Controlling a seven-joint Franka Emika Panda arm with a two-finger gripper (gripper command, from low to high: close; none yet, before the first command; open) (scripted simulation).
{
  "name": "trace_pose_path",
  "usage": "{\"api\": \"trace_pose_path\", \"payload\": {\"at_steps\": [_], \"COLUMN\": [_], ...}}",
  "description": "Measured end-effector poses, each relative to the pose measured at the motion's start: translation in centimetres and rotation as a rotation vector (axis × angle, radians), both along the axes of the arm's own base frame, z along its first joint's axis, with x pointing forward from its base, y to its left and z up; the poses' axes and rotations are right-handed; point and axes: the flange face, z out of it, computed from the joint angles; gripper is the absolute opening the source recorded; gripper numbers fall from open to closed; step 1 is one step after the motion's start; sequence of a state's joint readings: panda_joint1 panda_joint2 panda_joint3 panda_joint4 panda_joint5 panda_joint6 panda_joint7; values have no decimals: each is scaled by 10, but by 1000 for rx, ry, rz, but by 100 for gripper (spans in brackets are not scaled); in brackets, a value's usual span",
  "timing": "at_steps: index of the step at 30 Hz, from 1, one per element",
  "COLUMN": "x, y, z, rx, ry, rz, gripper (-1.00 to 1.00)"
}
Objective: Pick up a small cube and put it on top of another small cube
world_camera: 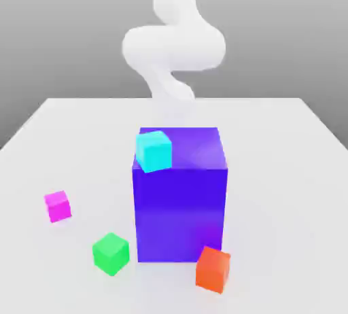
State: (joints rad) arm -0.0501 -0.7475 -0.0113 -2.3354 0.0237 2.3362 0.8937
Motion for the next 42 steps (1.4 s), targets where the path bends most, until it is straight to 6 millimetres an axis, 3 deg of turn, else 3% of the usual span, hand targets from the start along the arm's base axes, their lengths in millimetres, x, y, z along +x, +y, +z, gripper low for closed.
{"api": "trace_pose_path", "payload": {"at_steps": [4,8,16,21,26,32,37,42], "x": [26,40,36,13,-24,-83,-140,-136], "y": [-41,-80,-153,-190,-220,-243,-257,-253], "z": [-56,-113,-229,-300,-366,-437,-485,-518], "rx": [155,294,538,666,773,868,919,907], "ry": [77,144,252,299,328,331,296,298], "rz": [-218,-439,-913,-1227,-1555,-1964,-2297,-2299], "gripper": [0,0,0,0,0,0,0,0]}}
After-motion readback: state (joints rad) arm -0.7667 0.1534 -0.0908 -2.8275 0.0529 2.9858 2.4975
